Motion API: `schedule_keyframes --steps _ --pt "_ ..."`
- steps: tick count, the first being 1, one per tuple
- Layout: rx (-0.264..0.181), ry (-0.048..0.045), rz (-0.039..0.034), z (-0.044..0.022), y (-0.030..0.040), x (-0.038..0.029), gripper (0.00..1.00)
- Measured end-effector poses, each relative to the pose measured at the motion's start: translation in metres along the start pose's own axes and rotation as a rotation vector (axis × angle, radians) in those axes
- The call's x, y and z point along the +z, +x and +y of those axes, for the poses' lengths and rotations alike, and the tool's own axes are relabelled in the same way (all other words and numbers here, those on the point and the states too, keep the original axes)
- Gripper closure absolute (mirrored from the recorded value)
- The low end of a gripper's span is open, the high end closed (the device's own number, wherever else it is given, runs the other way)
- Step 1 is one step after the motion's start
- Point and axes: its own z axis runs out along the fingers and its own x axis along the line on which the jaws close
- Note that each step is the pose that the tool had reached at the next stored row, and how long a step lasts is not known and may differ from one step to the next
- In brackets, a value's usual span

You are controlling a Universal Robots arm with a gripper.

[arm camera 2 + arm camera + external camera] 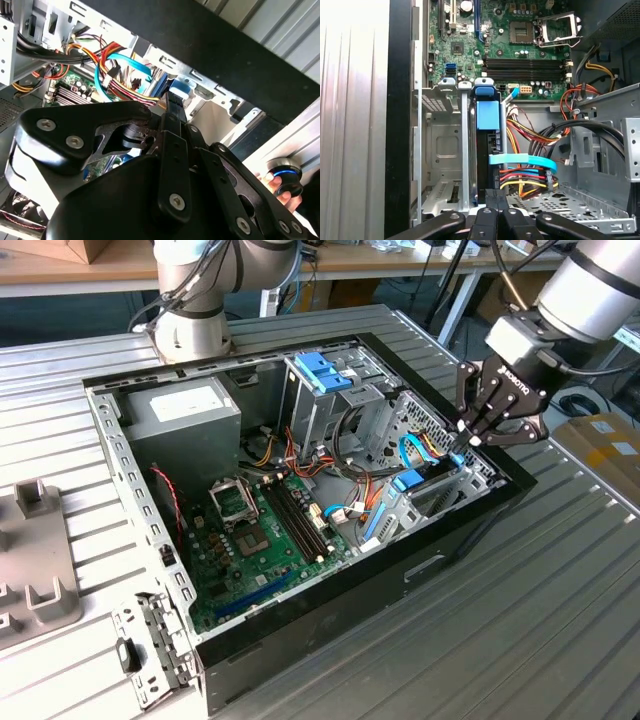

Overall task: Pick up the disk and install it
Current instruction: 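Insert the second disk wire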

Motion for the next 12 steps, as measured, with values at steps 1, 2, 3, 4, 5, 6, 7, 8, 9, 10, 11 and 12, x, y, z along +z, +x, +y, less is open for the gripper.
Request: schedule_keyframes --steps 1,2,3,4,5,6,7,8,9,10,11,12 --pt "0.0 -0.0004 -0.0001 -0.0008 -0.0001 -0.001 0.9" --pt "0.0 -0.0015 -0.0001 -0.0022 -0.0001 -0.0027 0.9" --pt "0.0 -0.0033 -0.0004 -0.0042 -0.0002 -0.0038 0.9" --pt "0.0 -0.0047 -0.0003 -0.0056 -0.0003 -0.0045 0.9" --pt "0.0 -0.005 -0.0006 -0.0059 -0.0003 -0.0047 0.9" --pt "0.0 -0.005 -0.0011 -0.0059 -0.0003 -0.0046 0.9" --pt "0.0 -0.0051 -0.0013 -0.0059 -0.0003 -0.0046 0.9" --pt "0.0 -0.005 -0.0013 -0.0059 -0.0003 -0.0046 0.9" --pt "0.0 -0.0051 -0.002 -0.006 -0.0003 -0.0046 0.9" --pt "0.0 -0.0051 -0.0029 -0.006 -0.0003 -0.0047 0.9" --pt "0.0 -0.0051 -0.0029 -0.006 -0.0003 -0.0047 0.9" --pt "0.0 -0.0051 -0.0032 -0.006 -0.0003 -0.0046 0.9"
